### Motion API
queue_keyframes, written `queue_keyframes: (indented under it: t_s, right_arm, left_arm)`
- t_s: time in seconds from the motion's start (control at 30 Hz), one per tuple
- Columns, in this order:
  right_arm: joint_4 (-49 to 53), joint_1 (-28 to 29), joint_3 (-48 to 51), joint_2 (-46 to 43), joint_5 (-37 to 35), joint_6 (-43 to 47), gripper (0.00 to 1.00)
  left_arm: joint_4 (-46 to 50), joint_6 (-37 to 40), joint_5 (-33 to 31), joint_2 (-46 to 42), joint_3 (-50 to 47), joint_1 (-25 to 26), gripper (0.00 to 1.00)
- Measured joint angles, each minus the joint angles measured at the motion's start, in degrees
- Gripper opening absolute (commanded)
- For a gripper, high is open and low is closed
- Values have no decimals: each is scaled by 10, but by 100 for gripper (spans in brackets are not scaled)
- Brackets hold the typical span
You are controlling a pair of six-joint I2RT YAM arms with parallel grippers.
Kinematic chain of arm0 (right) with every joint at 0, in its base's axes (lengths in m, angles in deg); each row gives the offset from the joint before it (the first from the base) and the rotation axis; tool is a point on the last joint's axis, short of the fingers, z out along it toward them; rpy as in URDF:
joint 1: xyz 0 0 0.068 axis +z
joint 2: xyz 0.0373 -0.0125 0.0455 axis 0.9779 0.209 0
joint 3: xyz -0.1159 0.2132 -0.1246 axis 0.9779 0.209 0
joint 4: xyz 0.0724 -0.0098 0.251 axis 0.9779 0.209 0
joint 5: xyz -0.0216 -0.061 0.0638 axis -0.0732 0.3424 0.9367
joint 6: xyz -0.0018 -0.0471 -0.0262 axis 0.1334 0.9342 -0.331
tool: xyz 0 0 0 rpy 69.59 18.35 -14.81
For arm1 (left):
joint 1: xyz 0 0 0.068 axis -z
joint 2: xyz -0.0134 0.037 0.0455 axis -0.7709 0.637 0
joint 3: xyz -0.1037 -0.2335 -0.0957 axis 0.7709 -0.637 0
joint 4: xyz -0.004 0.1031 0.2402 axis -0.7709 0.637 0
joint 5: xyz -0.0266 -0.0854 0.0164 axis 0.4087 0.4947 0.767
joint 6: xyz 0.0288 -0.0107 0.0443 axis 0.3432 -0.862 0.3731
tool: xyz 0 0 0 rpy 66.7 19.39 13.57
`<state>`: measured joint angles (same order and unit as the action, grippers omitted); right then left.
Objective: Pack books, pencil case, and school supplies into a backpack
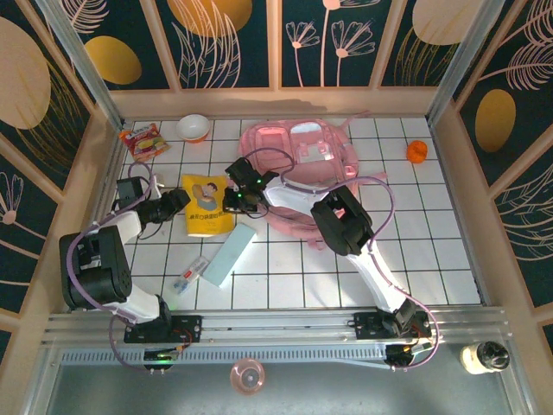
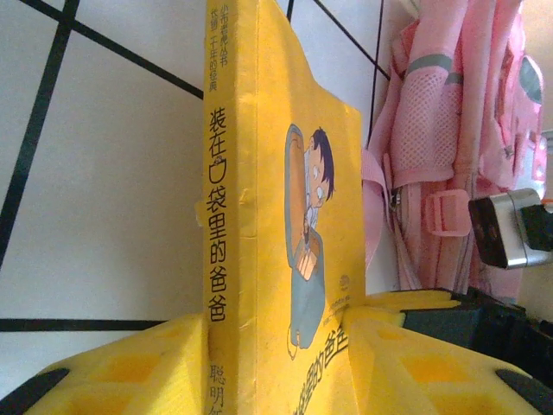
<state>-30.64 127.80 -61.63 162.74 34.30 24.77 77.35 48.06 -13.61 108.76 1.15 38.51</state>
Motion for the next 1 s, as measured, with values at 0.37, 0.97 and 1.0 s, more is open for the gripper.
queue_keyframes:
  t_s: [0.37,0.97,1.0]
  right_arm:
    - [-6,-8,17,-9,7,-12,13]
    - [-36,-13,40,-20,18,-25,13]
    - [-38,-13,42,-20,18,-25,13]
  left_arm:
    - [-97,-62,30,2,-14,20,44]
    - [-149,-113,50,-5,-39,105,45]
    - [-143,-110,50,-5,-39,110,45]
